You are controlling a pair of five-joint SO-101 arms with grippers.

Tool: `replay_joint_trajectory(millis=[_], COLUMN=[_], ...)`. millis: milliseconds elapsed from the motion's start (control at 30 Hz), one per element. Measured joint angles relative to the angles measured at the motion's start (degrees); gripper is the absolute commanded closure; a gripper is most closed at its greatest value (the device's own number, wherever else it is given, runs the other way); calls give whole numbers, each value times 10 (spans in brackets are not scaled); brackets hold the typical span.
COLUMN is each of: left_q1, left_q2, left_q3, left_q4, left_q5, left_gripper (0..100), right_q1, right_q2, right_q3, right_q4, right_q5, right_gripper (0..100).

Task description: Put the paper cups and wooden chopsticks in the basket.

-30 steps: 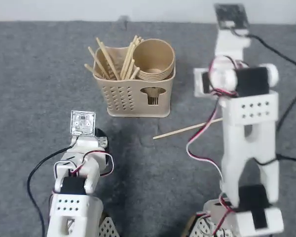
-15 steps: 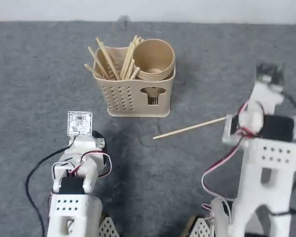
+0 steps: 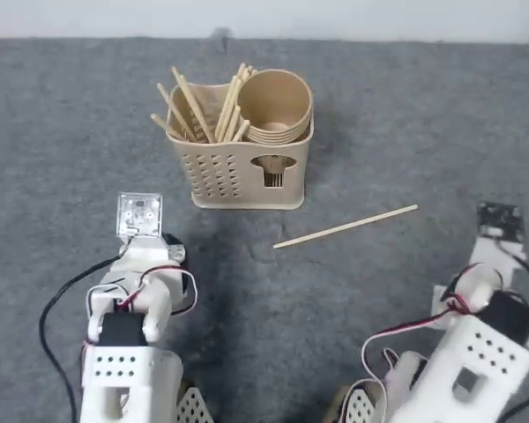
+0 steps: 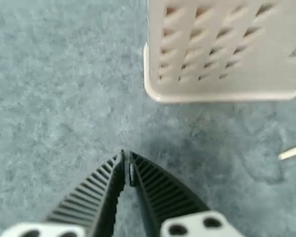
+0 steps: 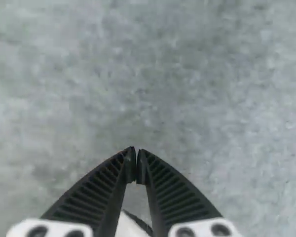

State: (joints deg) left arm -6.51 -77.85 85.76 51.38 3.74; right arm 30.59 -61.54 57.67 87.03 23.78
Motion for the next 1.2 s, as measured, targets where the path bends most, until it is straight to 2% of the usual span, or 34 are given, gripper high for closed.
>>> replay_joint_trajectory(millis=[100,200,400,600,800,1000,1200], left_q1=[4,43,153,252,339,378,402], left_q2=[1,3,78,250,451,651,836], left_q3=[-46,-98,-213,-317,-418,-509,-627], left_q4=[21,54,121,124,91,21,11], left_q5=[2,0,3,-2,-102,-171,-214], left_gripper=[987,987,986,984,984,984,984], right_q1=[4,4,4,43,64,103,140], right_q2=[-15,-18,-17,-17,-17,-17,-17], right_q3=[56,116,182,183,185,207,229], right_q4=[-31,-78,-156,-172,-175,-207,-254], right_q5=[37,42,-27,-45,-45,-49,-51], right_gripper=[989,988,990,987,989,989,987])
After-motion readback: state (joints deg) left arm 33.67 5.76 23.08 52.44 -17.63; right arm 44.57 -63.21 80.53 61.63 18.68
